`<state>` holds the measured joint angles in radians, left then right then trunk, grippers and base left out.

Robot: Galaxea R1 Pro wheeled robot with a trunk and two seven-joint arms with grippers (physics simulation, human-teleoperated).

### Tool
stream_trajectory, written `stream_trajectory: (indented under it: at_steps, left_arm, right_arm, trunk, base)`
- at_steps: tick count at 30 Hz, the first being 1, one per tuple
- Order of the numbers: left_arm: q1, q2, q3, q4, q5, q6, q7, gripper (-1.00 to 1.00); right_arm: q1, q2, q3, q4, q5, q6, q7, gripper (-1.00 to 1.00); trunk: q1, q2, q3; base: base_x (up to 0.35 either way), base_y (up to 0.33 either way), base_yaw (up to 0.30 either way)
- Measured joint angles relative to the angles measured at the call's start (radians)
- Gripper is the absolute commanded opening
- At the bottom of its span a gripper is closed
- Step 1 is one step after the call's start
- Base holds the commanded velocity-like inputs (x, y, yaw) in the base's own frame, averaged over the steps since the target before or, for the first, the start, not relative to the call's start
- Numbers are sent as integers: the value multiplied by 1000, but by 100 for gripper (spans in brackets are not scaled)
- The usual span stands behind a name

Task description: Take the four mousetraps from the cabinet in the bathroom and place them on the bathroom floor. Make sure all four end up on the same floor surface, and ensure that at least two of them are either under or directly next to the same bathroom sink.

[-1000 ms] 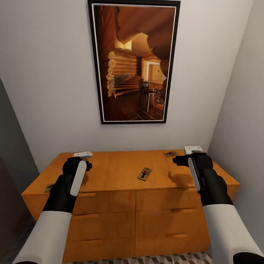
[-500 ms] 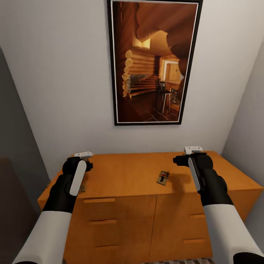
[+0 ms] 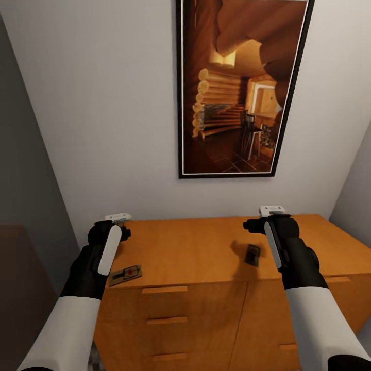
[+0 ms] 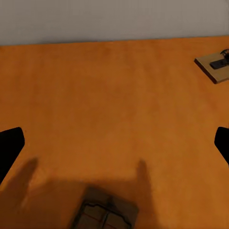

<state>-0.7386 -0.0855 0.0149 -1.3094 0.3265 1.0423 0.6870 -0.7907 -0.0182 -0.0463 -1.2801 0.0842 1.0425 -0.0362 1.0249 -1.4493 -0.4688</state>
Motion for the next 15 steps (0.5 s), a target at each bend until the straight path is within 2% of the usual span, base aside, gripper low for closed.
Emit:
stream_trajectory:
  at_steps: [15]
  left_arm:
    - [0, -1, -1, 1, 4, 0, 0, -100]
  right_arm:
    - [0, 0, -3, 0, -1, 0, -1, 100]
  trunk:
    - [0, 0, 0]
  base:
    - [4, 12, 0]
